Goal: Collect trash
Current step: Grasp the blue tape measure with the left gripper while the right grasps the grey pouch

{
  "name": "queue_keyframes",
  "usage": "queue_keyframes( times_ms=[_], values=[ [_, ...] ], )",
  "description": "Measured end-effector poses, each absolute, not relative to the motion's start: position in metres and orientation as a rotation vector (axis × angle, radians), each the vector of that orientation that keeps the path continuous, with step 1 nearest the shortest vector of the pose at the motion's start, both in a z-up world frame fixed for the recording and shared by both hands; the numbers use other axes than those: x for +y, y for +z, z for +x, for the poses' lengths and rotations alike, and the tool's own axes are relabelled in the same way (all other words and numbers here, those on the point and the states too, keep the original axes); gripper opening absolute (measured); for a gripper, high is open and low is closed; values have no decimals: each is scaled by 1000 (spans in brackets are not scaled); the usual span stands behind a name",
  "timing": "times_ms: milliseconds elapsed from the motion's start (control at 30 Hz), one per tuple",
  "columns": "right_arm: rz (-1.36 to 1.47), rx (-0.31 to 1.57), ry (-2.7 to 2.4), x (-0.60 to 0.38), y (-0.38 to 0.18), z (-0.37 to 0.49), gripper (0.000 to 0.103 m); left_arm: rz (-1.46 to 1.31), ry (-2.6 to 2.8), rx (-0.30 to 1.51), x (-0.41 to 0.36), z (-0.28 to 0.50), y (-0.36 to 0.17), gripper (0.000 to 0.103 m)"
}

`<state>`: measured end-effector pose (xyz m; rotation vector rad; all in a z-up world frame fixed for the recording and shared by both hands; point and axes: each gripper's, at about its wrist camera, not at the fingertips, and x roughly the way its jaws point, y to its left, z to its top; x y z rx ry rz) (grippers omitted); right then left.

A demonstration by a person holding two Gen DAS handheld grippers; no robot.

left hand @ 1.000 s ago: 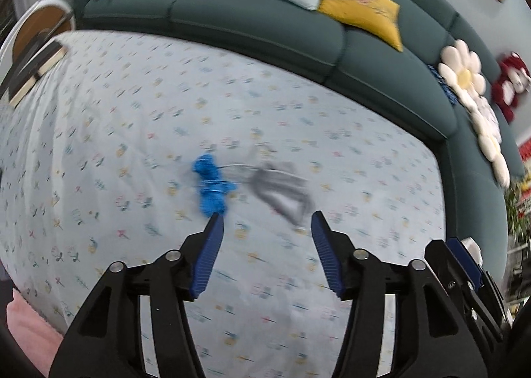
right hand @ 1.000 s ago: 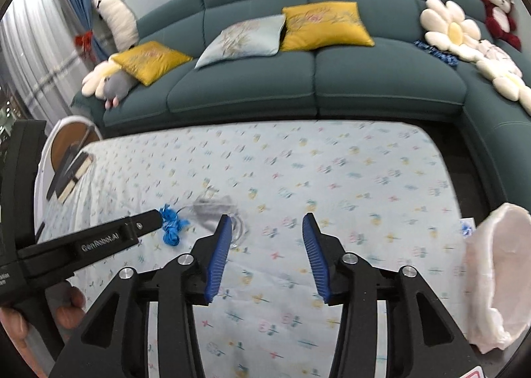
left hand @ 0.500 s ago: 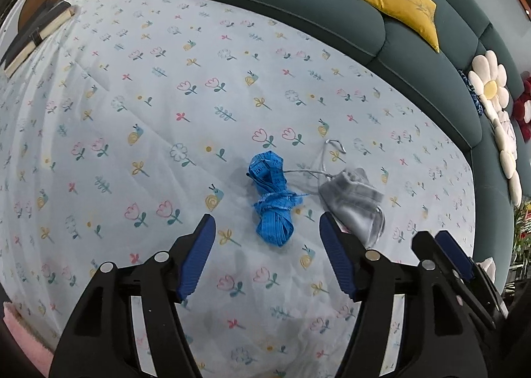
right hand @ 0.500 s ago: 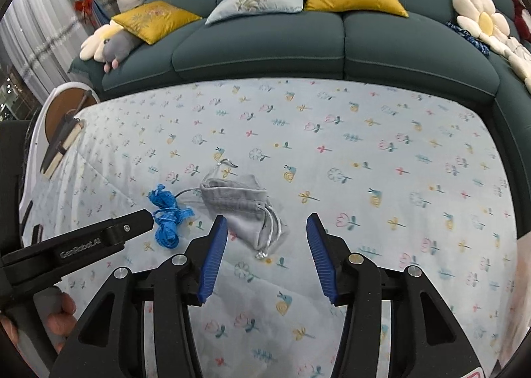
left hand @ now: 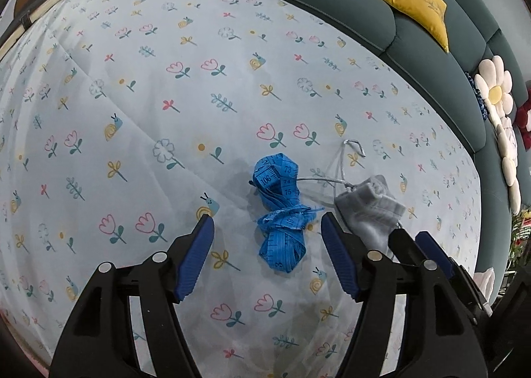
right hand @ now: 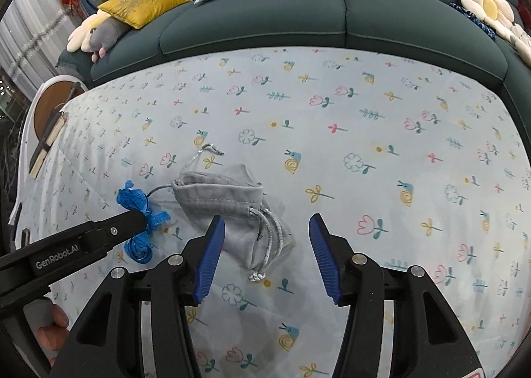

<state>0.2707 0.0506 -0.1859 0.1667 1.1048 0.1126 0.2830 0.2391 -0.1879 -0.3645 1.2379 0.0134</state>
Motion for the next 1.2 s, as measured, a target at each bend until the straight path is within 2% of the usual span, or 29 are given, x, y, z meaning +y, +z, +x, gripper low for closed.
queue_keyframes(
  times_ms=[300, 433, 467, 500, 567, 633, 667, 733, 800, 1200],
  values=[
    [138, 1116, 126, 66, -200, 278, 53, -362, 16, 1223, 241, 283, -193, 63],
    [118, 1111, 128, 72, -200, 279, 52, -350, 28, 1210, 240, 281, -193, 56],
    [115, 1110, 128, 71, -200, 278, 51, -348, 26, 1208, 240, 280, -193, 51],
    [111, 1110, 129, 72, -200, 277, 49, -345, 22, 1208, 239, 279, -193, 48],
    [106, 1111, 128, 74, -200, 276, 43, -343, 17, 1211, 237, 278, -193, 35],
    [112, 1114, 131, 75, -201, 274, 32, -348, 7, 1217, 235, 278, -194, 28],
    [120, 1117, 133, 75, -201, 273, 29, -346, 5, 1219, 233, 277, -194, 28],
    [136, 1127, 145, 72, -201, 270, 16, -345, 2, 1222, 230, 275, -194, 27],
    [143, 1135, 155, 71, -200, 266, 12, -350, -7, 1230, 227, 272, -194, 27],
    [194, 1075, 151, 50, -163, 232, 8, -325, -56, 1208, 200, 248, -161, 26]
  ],
)
